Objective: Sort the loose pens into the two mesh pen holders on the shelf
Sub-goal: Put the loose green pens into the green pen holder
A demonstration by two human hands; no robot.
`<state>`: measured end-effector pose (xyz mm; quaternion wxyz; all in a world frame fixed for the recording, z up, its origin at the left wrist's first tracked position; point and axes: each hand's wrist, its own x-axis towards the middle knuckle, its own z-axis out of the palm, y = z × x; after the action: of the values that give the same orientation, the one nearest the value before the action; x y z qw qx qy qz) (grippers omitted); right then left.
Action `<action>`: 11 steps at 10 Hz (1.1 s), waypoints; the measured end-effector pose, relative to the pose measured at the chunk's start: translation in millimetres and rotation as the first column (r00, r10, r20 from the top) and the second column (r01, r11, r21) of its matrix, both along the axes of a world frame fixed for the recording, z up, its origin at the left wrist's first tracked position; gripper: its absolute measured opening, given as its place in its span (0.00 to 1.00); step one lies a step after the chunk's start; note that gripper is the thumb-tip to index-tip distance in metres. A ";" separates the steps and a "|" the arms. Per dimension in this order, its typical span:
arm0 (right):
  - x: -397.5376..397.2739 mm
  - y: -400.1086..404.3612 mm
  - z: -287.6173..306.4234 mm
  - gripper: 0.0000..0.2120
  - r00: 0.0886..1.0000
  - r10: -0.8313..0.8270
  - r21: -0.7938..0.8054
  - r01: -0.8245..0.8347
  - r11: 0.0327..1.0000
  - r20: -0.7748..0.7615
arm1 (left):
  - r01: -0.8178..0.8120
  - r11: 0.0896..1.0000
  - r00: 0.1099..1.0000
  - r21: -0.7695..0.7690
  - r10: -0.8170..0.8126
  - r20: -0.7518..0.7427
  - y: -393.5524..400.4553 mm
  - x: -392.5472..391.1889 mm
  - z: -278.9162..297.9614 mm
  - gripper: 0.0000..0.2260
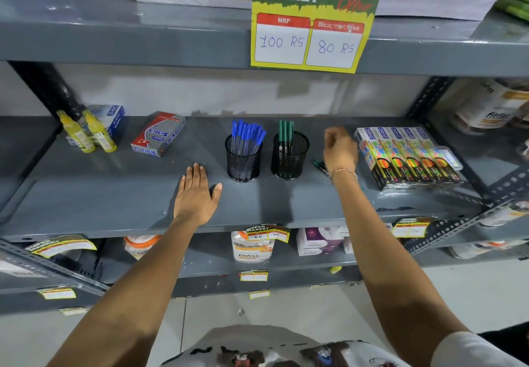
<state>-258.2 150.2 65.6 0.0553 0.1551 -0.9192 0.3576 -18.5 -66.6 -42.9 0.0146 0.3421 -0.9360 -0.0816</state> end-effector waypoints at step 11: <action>74.2 -56.1 53.0 0.07 0.934 0.246 -0.531 -0.351 0.771 -0.260 | -0.023 1.000 0.999 0.017 0.024 -0.032 1.8 -1.5 2.1 0.33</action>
<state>-184.0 94.1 118.6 0.1221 0.3070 -0.7249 0.6045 -20.1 -64.8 -40.8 0.0277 0.3519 -0.9308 -0.0949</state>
